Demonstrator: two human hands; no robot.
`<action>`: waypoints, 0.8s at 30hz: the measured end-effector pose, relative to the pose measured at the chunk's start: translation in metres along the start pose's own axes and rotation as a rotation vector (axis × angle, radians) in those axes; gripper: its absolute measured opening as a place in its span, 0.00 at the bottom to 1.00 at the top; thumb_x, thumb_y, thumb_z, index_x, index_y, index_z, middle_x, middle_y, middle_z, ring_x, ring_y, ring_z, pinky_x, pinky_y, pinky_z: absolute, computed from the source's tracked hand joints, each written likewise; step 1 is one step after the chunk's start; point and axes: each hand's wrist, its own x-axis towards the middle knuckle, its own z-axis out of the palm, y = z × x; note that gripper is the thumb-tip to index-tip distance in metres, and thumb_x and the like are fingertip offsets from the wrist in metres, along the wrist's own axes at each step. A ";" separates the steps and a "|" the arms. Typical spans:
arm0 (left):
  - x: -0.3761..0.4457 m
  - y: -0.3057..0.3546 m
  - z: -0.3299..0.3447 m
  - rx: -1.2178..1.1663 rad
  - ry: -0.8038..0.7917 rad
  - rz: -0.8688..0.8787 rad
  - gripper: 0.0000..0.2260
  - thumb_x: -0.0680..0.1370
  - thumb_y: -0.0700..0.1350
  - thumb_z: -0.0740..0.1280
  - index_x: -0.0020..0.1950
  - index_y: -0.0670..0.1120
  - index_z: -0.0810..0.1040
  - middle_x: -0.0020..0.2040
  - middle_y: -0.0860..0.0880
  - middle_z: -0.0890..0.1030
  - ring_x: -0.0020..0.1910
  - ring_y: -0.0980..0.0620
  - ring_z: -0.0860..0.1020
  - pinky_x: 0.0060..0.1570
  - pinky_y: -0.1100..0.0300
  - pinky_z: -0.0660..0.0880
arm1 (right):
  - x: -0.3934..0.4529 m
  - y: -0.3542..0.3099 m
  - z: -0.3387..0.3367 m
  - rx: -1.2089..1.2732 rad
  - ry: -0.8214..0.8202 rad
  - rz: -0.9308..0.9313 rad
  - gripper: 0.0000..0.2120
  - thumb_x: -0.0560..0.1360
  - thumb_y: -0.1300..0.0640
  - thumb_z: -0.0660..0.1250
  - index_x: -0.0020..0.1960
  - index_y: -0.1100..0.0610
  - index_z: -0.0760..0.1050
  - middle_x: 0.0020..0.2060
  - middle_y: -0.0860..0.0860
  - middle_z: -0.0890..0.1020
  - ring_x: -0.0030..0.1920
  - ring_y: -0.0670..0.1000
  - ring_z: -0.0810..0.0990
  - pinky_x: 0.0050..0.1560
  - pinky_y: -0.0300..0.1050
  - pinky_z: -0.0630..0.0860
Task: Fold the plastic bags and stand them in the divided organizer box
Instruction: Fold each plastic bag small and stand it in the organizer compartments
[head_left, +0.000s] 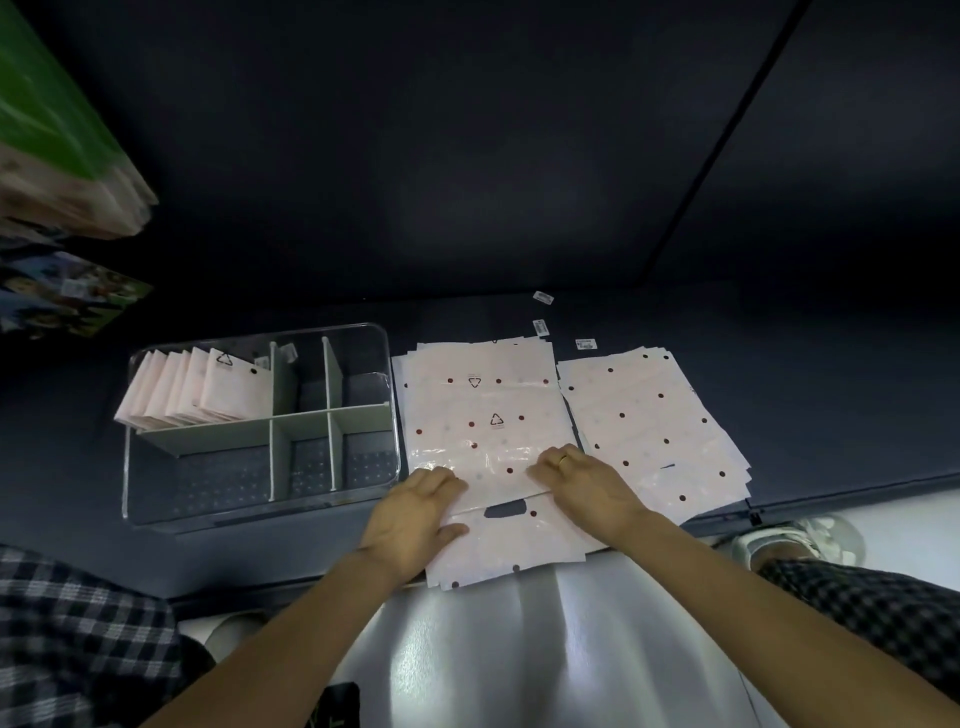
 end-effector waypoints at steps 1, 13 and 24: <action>0.001 0.000 0.000 0.007 -0.007 0.000 0.24 0.78 0.56 0.62 0.72 0.52 0.64 0.69 0.54 0.66 0.67 0.53 0.64 0.65 0.64 0.60 | 0.002 0.002 0.000 0.060 0.034 0.010 0.22 0.73 0.69 0.57 0.66 0.57 0.72 0.63 0.53 0.74 0.61 0.54 0.72 0.54 0.46 0.73; -0.004 0.019 -0.044 -0.090 -0.110 -0.071 0.18 0.79 0.42 0.58 0.67 0.57 0.67 0.54 0.48 0.80 0.53 0.45 0.78 0.48 0.55 0.74 | -0.010 0.023 -0.071 0.685 -0.276 0.124 0.08 0.79 0.61 0.61 0.49 0.56 0.78 0.46 0.52 0.81 0.45 0.48 0.75 0.47 0.37 0.70; -0.022 0.041 -0.002 0.186 -0.033 0.116 0.29 0.82 0.53 0.54 0.78 0.47 0.43 0.78 0.49 0.39 0.75 0.51 0.35 0.70 0.58 0.29 | 0.021 0.012 -0.048 0.649 -0.253 0.355 0.06 0.79 0.59 0.62 0.49 0.57 0.78 0.48 0.54 0.80 0.51 0.54 0.75 0.48 0.44 0.69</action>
